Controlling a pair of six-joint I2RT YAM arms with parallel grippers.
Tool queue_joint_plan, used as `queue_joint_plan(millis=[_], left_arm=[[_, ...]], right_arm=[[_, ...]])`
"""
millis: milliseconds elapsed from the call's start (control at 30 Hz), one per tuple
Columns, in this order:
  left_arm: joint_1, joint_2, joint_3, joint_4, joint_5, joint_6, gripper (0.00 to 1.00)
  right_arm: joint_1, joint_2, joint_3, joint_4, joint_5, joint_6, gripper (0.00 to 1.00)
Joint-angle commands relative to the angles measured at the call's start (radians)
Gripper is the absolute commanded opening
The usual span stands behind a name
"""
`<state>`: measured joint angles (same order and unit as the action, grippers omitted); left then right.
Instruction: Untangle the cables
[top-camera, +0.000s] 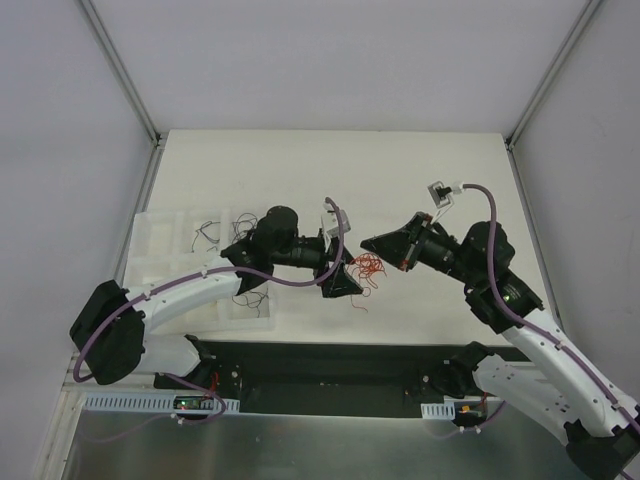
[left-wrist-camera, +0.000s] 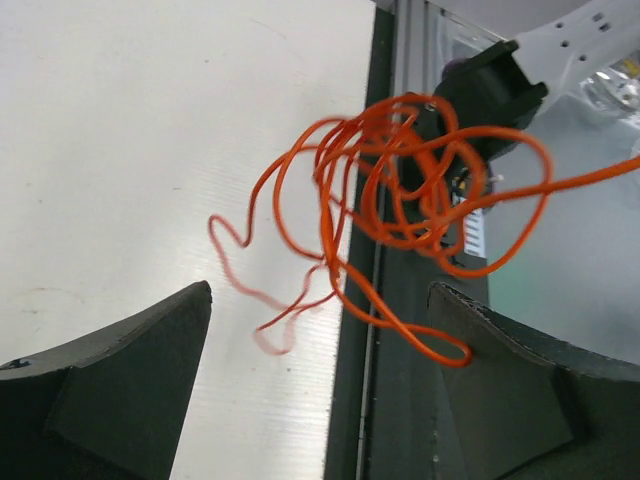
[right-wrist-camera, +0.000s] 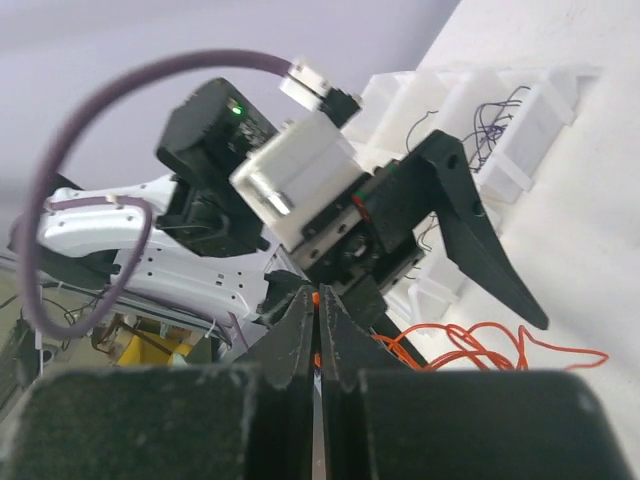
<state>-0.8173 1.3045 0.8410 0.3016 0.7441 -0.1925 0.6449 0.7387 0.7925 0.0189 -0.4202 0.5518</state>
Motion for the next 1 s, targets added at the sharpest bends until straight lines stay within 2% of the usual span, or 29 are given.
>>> queue_joint_plan(millis=[0,67,200,333,400,500,600,633,700,800,900,967], left_arm=[[-0.008,-0.043,-0.061,0.134,-0.109,0.1,0.88],[-0.008,-0.054,-0.092,0.194,-0.144,0.087,0.88],[-0.039,-0.011,-0.102,0.261,-0.177,-0.033,0.93],[-0.048,0.059,-0.155,0.508,-0.135,-0.194,0.94],[-0.048,0.091,-0.163,0.597,-0.124,-0.248,0.9],[-0.069,0.119,-0.177,0.665,-0.166,-0.263,0.76],[-0.098,0.131,-0.201,0.725,-0.228,-0.254,0.7],[-0.103,0.136,-0.2,0.728,-0.25,-0.249,0.63],[-0.109,0.148,-0.195,0.723,-0.281,-0.249,0.43],[-0.108,0.148,-0.206,0.665,-0.34,-0.236,0.19],[-0.108,0.127,-0.247,0.581,-0.394,-0.217,0.03],[-0.108,0.118,-0.287,0.568,-0.434,-0.223,0.0]], right_arm=[[-0.002,-0.025,0.057,0.059,-0.037,0.02,0.0],[-0.002,-0.033,0.066,0.055,-0.042,0.019,0.0],[-0.004,-0.035,0.099,0.042,-0.06,0.011,0.0],[-0.004,-0.032,0.117,0.046,-0.077,0.014,0.0],[-0.004,-0.033,0.125,0.047,-0.08,0.014,0.0],[-0.004,-0.041,0.137,0.039,-0.075,0.014,0.0],[-0.004,-0.044,0.148,0.035,-0.075,0.01,0.0],[-0.004,-0.047,0.148,0.033,-0.077,0.01,0.0],[-0.004,-0.056,0.148,0.024,-0.063,0.002,0.0],[-0.004,-0.074,0.177,-0.061,0.003,-0.058,0.0],[-0.004,-0.084,0.24,-0.166,0.098,-0.137,0.0],[-0.005,-0.084,0.289,-0.201,0.155,-0.183,0.0]])
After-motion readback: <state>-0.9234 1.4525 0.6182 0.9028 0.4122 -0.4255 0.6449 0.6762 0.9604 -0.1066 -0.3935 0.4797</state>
